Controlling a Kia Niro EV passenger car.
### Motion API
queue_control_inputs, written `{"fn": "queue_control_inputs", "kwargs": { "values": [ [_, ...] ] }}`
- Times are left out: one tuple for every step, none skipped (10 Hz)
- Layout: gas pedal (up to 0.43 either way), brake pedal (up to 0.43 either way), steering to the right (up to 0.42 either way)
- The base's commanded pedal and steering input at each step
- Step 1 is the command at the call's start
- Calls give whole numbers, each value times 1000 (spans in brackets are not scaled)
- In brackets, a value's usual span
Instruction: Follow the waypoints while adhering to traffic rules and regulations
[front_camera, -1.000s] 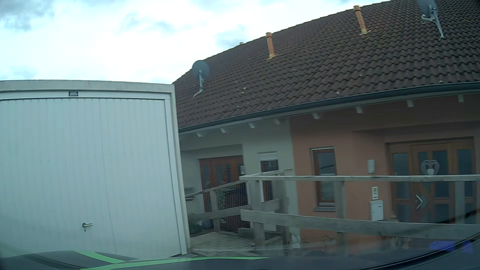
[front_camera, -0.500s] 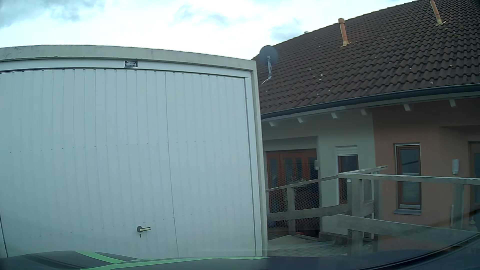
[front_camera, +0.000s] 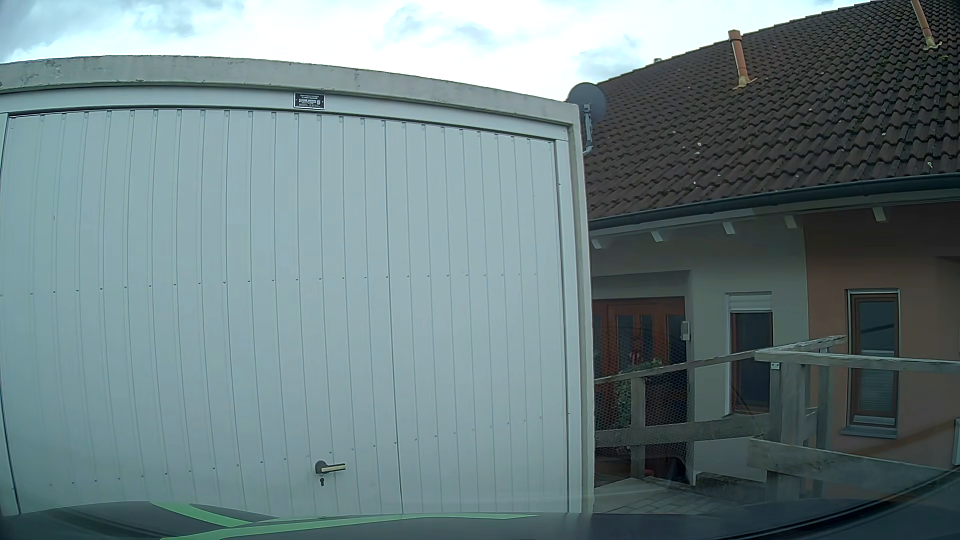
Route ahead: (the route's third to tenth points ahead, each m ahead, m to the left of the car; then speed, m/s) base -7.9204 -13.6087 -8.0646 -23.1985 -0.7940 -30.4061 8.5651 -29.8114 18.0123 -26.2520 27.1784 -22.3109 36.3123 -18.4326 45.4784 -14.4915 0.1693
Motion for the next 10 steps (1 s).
{"fn": "queue_control_inputs", "kwargs": {
  "values": [
    [0, 280, -746],
    [0, 280, -745],
    [0, 280, -745],
    [0, 293, -745],
    [0, 293, -743],
    [0, 293, -743],
    [0, 293, -743],
    [0, 293, -743],
    [0, 293, -744],
    [0, 293, -743]
  ]
}}
